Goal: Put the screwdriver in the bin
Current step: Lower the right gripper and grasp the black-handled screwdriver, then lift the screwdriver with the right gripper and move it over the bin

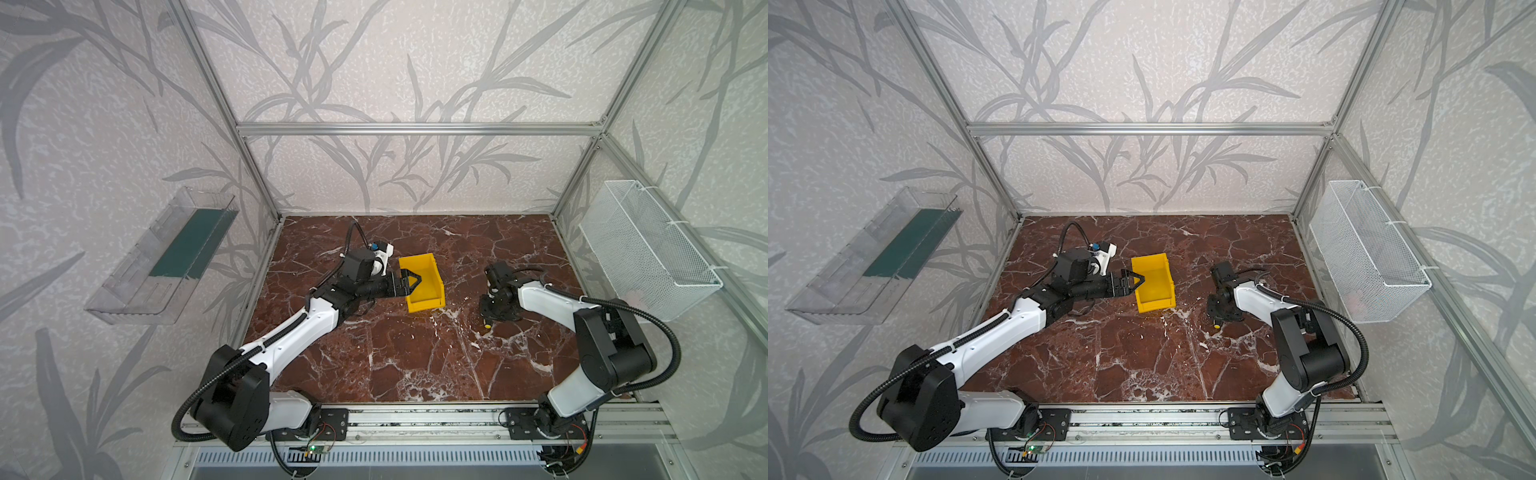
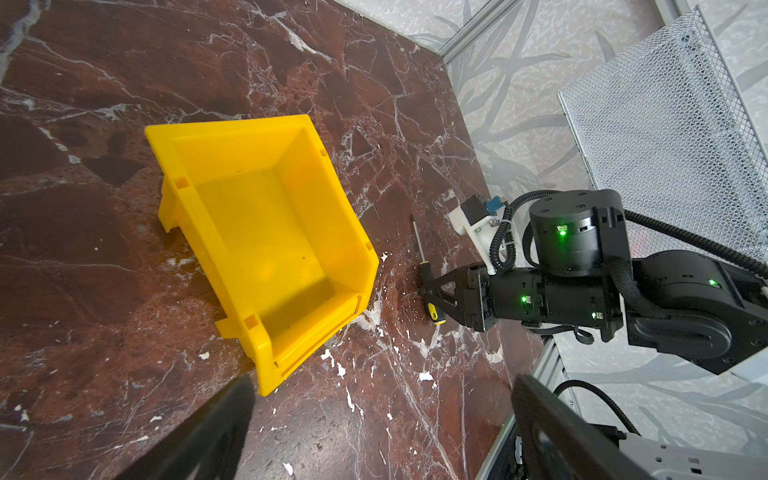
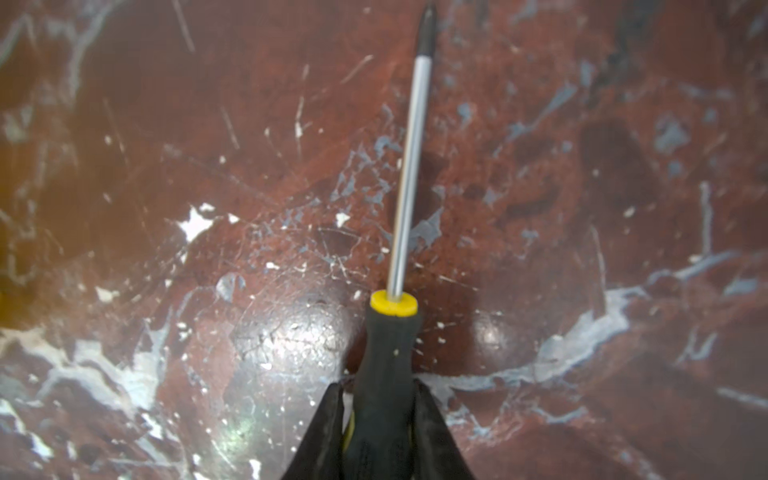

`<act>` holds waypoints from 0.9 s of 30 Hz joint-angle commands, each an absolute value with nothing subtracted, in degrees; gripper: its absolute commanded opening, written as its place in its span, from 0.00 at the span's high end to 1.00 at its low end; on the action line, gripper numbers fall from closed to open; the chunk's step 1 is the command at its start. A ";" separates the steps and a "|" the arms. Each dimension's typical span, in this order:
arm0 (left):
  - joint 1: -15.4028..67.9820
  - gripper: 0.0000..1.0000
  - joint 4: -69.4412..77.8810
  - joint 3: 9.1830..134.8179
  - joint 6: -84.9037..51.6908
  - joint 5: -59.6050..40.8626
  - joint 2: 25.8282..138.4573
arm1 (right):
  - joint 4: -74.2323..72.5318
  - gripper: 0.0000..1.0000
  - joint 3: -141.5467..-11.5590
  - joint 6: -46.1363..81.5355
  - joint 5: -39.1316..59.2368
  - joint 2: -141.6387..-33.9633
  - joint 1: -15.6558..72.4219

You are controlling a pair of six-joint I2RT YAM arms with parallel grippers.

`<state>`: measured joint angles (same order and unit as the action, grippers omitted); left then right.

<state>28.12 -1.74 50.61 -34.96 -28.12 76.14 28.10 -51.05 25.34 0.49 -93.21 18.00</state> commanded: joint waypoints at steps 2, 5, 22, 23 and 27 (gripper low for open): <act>28.12 0.01 -2.42 52.34 -34.81 -27.85 76.38 | 32.57 0.91 -55.61 17.98 -1.68 -89.18 20.16; 27.99 0.01 -3.16 52.52 -34.63 -27.06 76.29 | 34.45 0.93 -59.14 13.88 -3.59 -86.46 22.52; 23.77 0.01 -16.47 49.80 -30.53 -15.01 64.63 | 28.35 0.93 -81.08 -10.44 -2.19 -96.56 38.30; 22.80 0.01 -15.08 47.81 -31.50 -15.71 63.91 | 28.81 0.93 -82.06 -11.25 -1.21 -97.43 38.57; 20.65 0.01 -10.21 44.42 -35.50 -20.52 63.94 | 32.14 0.93 -85.04 -14.39 -1.28 -102.75 40.11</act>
<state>21.74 -12.93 45.98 -32.49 -17.69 63.35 28.77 -82.94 -10.02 -2.42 -100.25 39.07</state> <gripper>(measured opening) 0.990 0.201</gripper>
